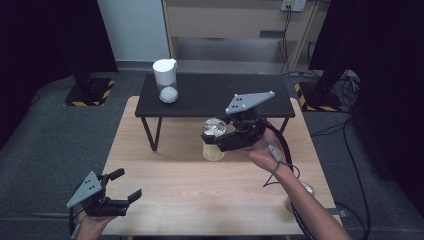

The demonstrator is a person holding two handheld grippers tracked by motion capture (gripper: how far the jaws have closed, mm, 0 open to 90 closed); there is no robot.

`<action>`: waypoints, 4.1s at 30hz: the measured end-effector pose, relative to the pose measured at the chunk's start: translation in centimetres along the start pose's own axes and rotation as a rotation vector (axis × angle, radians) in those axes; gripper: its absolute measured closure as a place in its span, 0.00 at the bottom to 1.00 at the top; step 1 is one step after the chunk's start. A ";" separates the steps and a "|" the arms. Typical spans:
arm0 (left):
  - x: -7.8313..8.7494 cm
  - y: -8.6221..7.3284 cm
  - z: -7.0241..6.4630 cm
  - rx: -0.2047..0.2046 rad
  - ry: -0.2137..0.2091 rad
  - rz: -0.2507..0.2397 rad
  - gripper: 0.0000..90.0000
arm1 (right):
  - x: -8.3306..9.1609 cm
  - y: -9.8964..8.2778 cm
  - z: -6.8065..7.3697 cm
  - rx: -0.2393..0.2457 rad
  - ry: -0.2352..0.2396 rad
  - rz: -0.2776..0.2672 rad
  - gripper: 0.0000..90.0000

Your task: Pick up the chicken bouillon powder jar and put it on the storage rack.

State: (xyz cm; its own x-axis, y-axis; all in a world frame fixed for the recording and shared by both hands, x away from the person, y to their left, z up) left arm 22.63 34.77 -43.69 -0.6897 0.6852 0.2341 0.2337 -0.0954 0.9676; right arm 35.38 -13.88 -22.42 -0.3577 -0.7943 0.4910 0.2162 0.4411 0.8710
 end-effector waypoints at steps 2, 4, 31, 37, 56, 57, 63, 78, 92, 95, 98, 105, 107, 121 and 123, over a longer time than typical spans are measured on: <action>0.0 0.0 0.0 0.001 0.000 0.000 0.03 | 0.0 0.6 -0.1 0.005 -0.006 0.004 0.39; 0.0 0.0 0.0 0.000 0.000 0.001 0.03 | -0.1 1.0 -0.2 0.005 -0.017 0.005 0.39; -0.1 0.0 0.0 -0.001 -0.004 0.006 0.03 | -0.6 5.0 -2.9 -0.050 -0.160 -0.001 0.39; -0.1 0.0 0.0 0.000 -0.005 0.006 0.03 | -1.0 5.6 -3.4 -0.060 -0.186 -0.002 0.39; -0.1 0.0 0.0 -0.001 -0.007 0.008 0.03 | -2.6 7.3 -4.7 -0.085 -0.275 0.000 0.39; -0.1 0.0 0.0 0.000 -0.006 0.007 0.03 | -2.7 7.3 -4.9 -0.089 -0.280 -0.003 0.39; -0.1 0.0 0.1 0.003 -0.007 0.006 0.03 | -3.4 7.3 -5.7 -0.108 -0.315 0.002 0.39; -0.1 -0.1 0.1 0.008 -0.009 0.006 0.03 | -5.2 7.6 -7.0 -0.139 -0.382 -0.009 0.39; -0.1 -0.1 0.2 0.008 -0.009 0.006 0.03 | -6.8 7.8 -8.1 -0.160 -0.445 -0.005 0.39; -0.1 -0.1 0.2 0.011 -0.010 0.006 0.03 | -7.1 7.8 -8.3 -0.161 -0.452 -0.003 0.39; -0.1 -0.1 0.2 0.011 -0.010 0.006 0.03 | -7.3 7.6 -8.5 -0.168 -0.453 -0.007 0.39; -0.1 -0.1 0.2 0.012 -0.011 0.008 0.03 | -7.9 7.3 -8.9 -0.178 -0.464 -0.003 0.39; -0.1 -0.1 0.2 0.011 -0.011 0.008 0.03 | -8.0 7.1 -9.1 -0.179 -0.468 -0.002 0.39; -0.1 -0.1 0.2 0.009 -0.012 0.007 0.03 | -9.3 6.0 -9.6 -0.197 -0.472 0.016 0.39; -0.1 -0.1 0.2 0.011 -0.012 0.006 0.03 | -9.4 5.8 -9.7 -0.201 -0.469 0.021 0.39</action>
State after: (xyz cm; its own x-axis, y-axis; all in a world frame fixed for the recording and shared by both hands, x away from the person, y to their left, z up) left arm 22.81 34.84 -43.86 -0.6799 0.6932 0.2390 0.2454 -0.0920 0.9650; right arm 48.84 -7.90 -22.10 -0.7102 -0.4930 0.5025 0.3822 0.3294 0.8634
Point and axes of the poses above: each handheld gripper's, and its own axes: x roughly backward along the jaws, y roughly out of its top, z roughly to its left, the point moved 8 cm from there along -x, roughly forward along the jaws
